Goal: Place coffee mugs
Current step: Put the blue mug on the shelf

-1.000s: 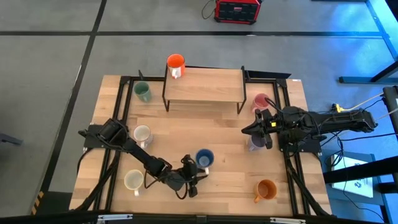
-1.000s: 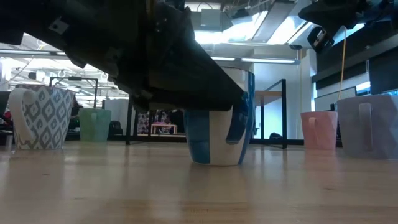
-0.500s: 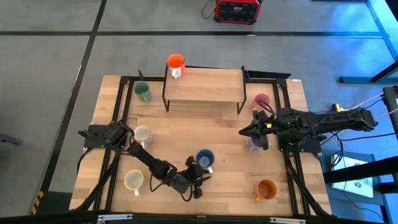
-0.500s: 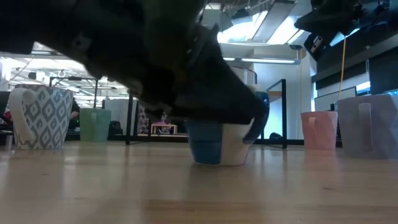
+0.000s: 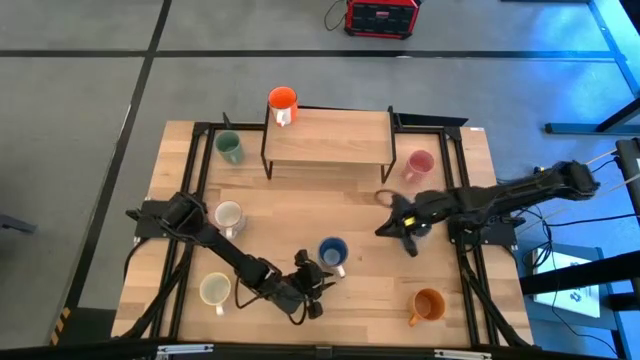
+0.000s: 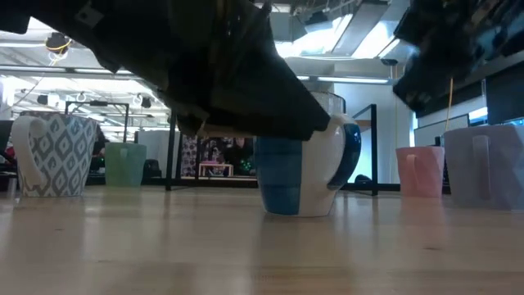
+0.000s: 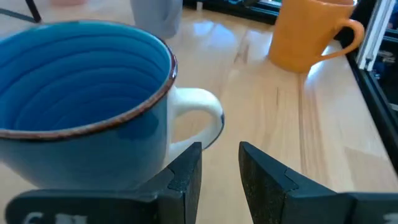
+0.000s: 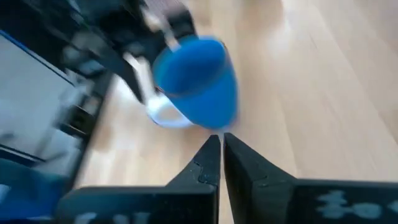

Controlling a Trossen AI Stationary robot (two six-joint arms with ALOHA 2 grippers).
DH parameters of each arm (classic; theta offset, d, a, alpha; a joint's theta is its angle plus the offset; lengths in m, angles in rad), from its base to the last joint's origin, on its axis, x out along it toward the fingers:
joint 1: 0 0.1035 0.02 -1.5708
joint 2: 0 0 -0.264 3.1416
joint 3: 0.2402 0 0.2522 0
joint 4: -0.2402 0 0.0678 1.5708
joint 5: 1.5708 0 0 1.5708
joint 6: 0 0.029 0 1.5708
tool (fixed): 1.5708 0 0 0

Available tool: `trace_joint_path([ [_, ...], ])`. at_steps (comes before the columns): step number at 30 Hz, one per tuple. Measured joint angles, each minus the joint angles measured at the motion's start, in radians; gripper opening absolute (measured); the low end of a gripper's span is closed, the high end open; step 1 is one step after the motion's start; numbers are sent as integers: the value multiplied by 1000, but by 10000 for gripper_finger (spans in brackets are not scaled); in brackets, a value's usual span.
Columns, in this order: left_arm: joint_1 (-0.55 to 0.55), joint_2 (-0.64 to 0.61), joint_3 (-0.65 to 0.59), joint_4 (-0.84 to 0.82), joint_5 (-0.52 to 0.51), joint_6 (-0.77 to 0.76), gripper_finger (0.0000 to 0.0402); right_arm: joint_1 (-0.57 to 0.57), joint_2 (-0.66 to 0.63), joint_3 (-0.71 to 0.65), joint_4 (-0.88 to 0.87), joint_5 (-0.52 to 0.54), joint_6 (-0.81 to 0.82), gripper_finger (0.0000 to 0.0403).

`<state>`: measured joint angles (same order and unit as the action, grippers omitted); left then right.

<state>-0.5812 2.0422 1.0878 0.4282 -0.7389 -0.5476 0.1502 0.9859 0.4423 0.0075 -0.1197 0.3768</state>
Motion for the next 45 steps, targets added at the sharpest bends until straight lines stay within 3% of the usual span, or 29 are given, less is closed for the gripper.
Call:
trace_joint_path([
  [8,-19,-28,0,-167,17,-140,100,35,292,13,178,29,16,7],
  [16,-25,-78,0,-283,-94,-202,100,33,451,132,173,57,-13,7],
  [24,14,-78,0,-298,-116,-180,100,33,473,171,164,55,-14,7],
  [39,31,-117,1,-343,-198,-177,100,33,471,200,180,-145,-68,7],
  [42,32,-161,0,-364,-137,-183,100,33,471,211,170,-135,-73,7],
  [45,19,-202,1,-362,45,-183,100,33,471,220,137,-122,-72,7],
])
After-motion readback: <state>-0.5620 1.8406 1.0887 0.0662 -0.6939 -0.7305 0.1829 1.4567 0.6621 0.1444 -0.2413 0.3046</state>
